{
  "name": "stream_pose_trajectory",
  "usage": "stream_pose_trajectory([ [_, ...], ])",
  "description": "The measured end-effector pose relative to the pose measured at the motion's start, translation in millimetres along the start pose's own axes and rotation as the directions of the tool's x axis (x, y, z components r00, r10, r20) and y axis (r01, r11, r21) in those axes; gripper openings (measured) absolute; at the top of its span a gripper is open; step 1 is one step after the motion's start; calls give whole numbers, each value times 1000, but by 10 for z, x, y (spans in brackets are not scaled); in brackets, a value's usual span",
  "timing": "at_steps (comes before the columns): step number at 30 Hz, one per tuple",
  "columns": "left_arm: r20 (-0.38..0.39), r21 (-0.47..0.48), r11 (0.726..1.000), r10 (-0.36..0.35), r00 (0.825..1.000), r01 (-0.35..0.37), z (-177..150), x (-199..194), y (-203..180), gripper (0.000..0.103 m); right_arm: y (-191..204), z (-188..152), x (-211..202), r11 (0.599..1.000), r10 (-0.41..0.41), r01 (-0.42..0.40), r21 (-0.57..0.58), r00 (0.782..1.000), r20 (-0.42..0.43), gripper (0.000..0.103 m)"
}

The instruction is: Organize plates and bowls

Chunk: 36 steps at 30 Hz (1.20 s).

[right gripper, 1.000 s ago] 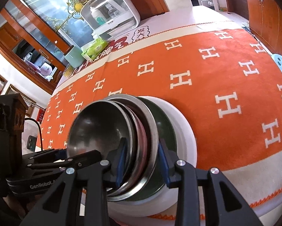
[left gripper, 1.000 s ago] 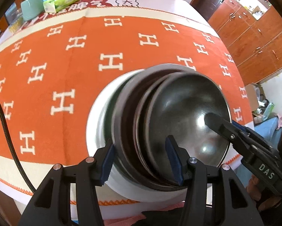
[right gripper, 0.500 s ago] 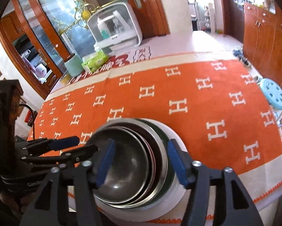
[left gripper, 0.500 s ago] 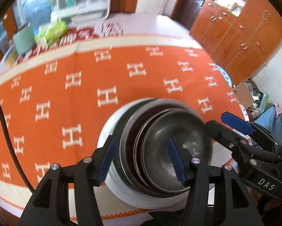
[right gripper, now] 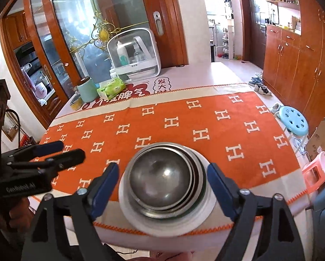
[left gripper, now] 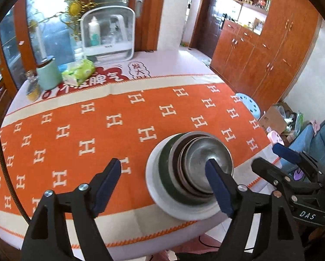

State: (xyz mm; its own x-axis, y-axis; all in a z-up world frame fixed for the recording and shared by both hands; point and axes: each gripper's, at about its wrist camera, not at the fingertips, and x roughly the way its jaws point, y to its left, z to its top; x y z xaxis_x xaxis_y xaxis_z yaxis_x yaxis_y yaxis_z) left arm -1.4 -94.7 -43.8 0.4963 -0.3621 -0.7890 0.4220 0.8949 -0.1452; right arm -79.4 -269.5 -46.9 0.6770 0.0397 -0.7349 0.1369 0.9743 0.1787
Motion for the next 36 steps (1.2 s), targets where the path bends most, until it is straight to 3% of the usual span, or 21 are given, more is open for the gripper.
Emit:
stream_pose_trajectory([
  [3, 14, -34, 999, 15, 1000, -15, -90, -246, 110, 83, 93, -52, -157, 1000, -15, 15, 8, 1000, -26, 97],
  [5, 23, -44, 999, 21, 1000, -20, -154, -408, 161, 92, 153, -80, -245, 1000, -21, 21, 1, 999, -35, 98],
  [10, 59, -53, 997, 54, 997, -51, -296, -758, 156, 102, 289, -76, -473, 997, -33, 30, -71, 999, -40, 99],
  [16, 86, -88, 988, 131, 988, -123, -343, -990, -21, 102, 375, -81, -704, 990, 13, -23, -140, 997, -73, 103],
  [20, 82, -102, 985, 149, 985, -140, -387, -1006, -216, 102, 334, -108, -787, 994, 41, -53, -100, 992, -117, 103],
  [30, 55, -165, 961, 232, 971, -220, -553, -899, -567, 102, 24, -295, -820, 999, -20, 15, -39, 992, -124, 103],
  [36, 42, -181, 956, 243, 969, -232, -586, -810, -653, 102, -101, -313, -781, 999, -26, 20, -39, 990, -139, 103],
])
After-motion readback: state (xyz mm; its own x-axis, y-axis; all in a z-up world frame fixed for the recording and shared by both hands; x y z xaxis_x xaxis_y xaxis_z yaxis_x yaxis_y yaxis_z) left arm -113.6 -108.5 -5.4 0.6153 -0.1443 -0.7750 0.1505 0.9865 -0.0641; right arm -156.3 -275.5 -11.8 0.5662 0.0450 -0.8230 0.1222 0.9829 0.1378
